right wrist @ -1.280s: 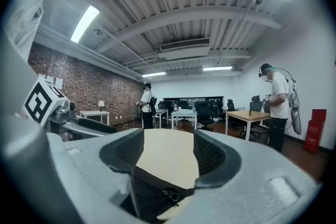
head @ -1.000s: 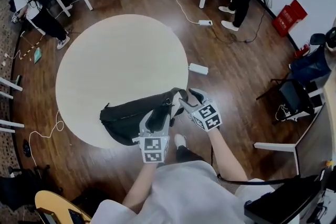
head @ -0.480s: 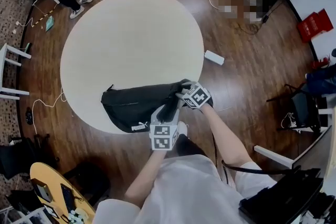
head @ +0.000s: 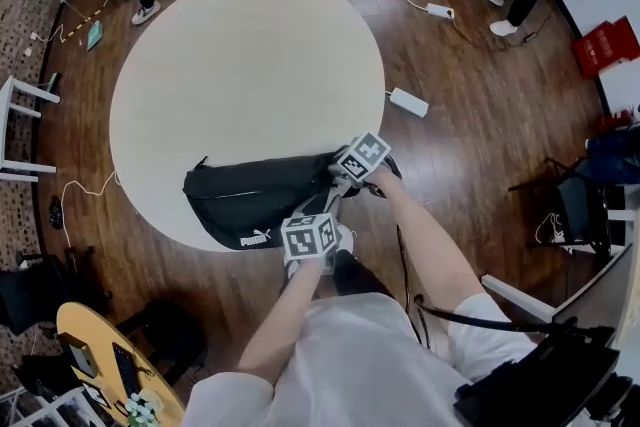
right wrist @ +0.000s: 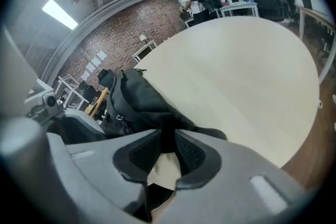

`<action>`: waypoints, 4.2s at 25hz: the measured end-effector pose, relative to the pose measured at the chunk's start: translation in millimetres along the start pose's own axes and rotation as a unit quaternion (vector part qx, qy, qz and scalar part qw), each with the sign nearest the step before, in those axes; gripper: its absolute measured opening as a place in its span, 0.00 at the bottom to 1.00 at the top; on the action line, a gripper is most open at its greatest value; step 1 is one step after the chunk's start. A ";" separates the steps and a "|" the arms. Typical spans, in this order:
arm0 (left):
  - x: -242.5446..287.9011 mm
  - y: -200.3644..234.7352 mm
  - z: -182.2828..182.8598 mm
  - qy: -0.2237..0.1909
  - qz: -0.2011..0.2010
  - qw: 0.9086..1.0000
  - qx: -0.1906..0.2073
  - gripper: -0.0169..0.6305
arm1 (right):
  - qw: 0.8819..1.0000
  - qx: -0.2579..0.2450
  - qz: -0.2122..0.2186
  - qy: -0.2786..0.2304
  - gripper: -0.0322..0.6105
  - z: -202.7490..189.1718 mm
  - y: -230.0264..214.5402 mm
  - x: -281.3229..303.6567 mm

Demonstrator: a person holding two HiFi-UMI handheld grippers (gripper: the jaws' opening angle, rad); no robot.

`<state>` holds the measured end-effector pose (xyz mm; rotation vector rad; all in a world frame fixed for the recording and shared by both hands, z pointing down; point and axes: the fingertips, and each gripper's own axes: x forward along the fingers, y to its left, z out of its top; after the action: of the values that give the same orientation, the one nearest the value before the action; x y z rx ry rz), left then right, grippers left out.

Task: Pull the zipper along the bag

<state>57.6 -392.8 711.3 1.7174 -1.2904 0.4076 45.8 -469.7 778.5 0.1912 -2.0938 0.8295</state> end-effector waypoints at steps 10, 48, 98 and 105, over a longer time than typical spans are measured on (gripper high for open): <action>48.4 23.6 2.6 -0.011 0.082 0.992 -0.095 0.31 | 1.000 -0.020 0.008 0.010 0.04 -0.9 -8.9 -0.1; -165.0 410.3 66.6 0.007 0.066 0.994 0.084 0.07 | 0.963 -0.003 -0.237 0.128 0.04 -10.7 -18.9 5.4; -463.8 -46.8 -52.5 -0.434 0.069 0.863 0.251 0.43 | 0.769 -0.200 -0.310 -0.522 0.52 -65.0 480.6 -245.4; -510.0 -20.8 -59.4 -0.450 0.073 0.853 0.256 0.42 | 0.760 -0.184 -0.327 -0.531 0.52 -51.9 505.6 -237.6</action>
<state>-110.9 -48.5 369.0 2.4051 -2.1267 -0.0162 20.6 -86.0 370.0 1.3490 -2.8215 -0.2580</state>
